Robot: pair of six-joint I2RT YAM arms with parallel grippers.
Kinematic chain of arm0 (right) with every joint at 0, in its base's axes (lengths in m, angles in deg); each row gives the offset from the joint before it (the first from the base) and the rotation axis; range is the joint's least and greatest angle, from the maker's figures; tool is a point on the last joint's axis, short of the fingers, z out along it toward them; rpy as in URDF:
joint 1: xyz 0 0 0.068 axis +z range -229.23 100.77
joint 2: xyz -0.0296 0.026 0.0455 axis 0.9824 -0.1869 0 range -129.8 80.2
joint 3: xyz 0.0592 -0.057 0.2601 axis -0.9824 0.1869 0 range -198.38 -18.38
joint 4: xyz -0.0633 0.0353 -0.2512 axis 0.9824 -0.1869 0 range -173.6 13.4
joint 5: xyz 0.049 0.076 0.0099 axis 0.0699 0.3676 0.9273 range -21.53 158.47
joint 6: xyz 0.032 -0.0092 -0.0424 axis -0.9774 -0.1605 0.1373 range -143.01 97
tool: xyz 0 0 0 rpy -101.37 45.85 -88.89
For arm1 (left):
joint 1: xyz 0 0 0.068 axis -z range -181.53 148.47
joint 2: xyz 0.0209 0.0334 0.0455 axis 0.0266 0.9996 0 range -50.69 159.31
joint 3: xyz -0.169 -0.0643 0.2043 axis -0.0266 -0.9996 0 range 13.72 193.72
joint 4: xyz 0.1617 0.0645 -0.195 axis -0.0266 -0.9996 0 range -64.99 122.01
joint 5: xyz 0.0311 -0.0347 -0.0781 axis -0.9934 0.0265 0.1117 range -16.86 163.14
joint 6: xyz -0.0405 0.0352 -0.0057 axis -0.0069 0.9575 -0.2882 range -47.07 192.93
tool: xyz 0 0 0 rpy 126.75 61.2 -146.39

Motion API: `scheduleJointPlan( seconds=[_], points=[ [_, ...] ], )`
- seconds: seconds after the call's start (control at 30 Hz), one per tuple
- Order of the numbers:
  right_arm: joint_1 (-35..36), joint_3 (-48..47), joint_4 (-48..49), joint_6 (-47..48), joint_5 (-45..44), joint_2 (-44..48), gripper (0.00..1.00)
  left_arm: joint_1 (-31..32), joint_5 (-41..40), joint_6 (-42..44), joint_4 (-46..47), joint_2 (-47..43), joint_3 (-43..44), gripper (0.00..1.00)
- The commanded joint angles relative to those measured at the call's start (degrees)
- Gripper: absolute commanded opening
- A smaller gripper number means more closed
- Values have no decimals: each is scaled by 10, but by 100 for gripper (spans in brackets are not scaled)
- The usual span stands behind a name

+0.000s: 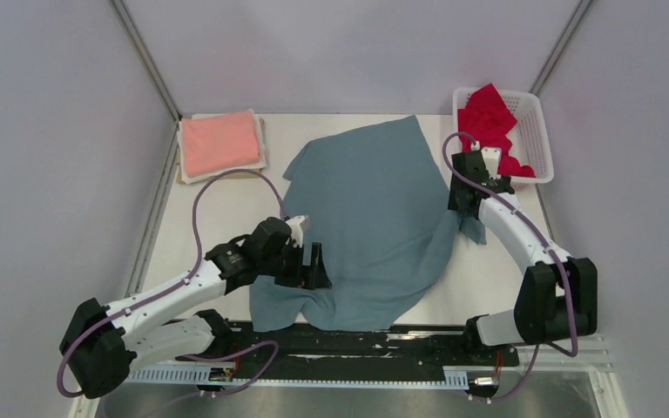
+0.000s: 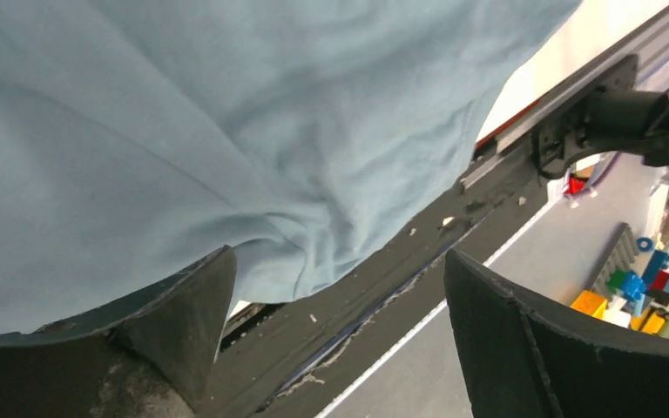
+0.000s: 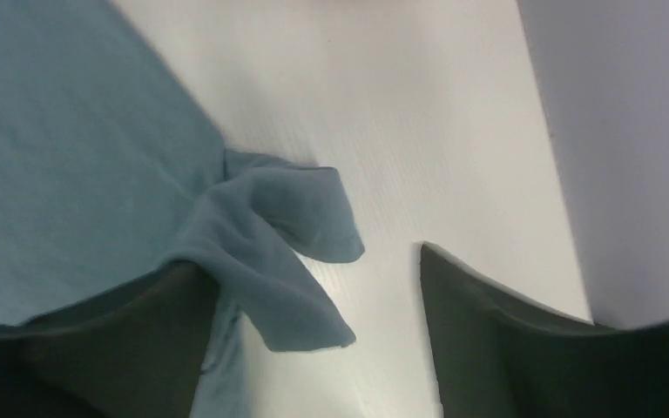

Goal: Fold and stack the t-shirts
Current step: Flatten out the tshirt

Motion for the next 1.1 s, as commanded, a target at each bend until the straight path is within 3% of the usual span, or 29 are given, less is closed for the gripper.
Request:
scheduleJointPlan(
  seconds=[0.0, 0.13, 0.23, 0.37, 0.53, 0.6, 0.77, 0.93, 1.07],
  points=[
    [-1, -76, -96, -97, -107, -28, 98, 5, -22, 22, 7, -39, 71, 99],
    [5, -59, -131, -160, -38, 30, 100, 4, -184, 37, -25, -50, 130, 100],
    [23, 3, -91, -171, 62, 111, 100, -10, -258, 69, 27, -12, 153, 100],
    [33, 104, -39, -200, 186, 252, 100, -105, -204, 95, 77, 143, 222, 100],
    [46, 218, 27, -197, 348, 356, 100, -157, -171, 125, 90, 315, 326, 100],
    [63, 246, 56, -195, 374, 342, 100, -175, -135, 125, 81, 381, 360, 100],
    [119, 233, 116, -187, 318, 221, 100, -193, -75, 118, 79, 482, 394, 100],
    [120, 172, 144, -199, 243, 45, 100, -193, -67, 101, 90, 489, 348, 100],
    [120, 100, 163, -194, 229, -80, 100, -192, -38, 63, 122, 446, 255, 100]
  ],
)
